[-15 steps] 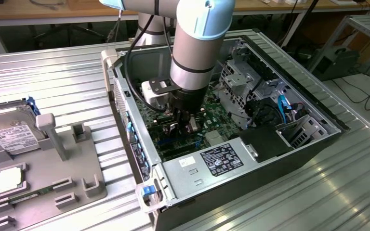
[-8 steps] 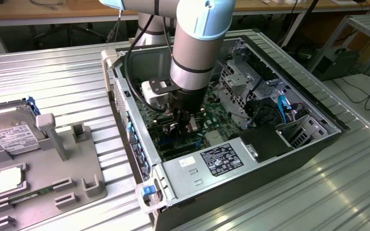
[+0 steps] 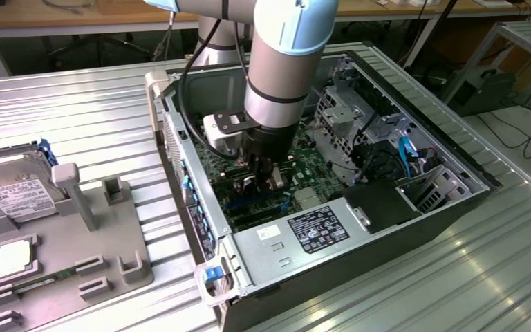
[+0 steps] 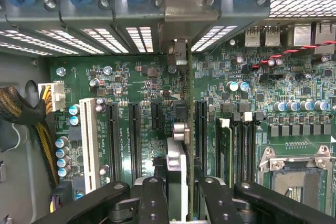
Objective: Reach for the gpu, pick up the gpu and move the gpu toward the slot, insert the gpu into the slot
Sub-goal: 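Insert the gpu into the slot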
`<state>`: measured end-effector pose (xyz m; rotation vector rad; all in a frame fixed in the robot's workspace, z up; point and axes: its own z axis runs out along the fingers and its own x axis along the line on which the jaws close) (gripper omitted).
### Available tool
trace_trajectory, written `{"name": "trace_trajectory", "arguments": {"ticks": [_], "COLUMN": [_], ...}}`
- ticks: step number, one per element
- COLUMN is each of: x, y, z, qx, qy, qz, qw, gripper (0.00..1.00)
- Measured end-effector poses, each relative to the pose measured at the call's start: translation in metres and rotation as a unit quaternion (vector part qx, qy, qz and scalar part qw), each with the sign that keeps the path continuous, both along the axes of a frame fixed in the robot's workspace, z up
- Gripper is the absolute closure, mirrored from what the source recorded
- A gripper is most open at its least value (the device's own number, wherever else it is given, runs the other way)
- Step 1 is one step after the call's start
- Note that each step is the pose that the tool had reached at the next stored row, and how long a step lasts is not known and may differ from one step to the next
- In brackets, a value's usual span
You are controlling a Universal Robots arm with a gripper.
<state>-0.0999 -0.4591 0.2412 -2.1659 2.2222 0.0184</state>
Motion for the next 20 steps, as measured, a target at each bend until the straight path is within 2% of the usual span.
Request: {"name": "trace_trajectory", "arguments": {"ticks": [20], "x": [-0.0028], "y": [-0.0012], "z": [-0.0015], "qx": [0.0], "qy": [0.0011], "qz": [0.0], "qw": [1.0], "gripper": [0.72]}}
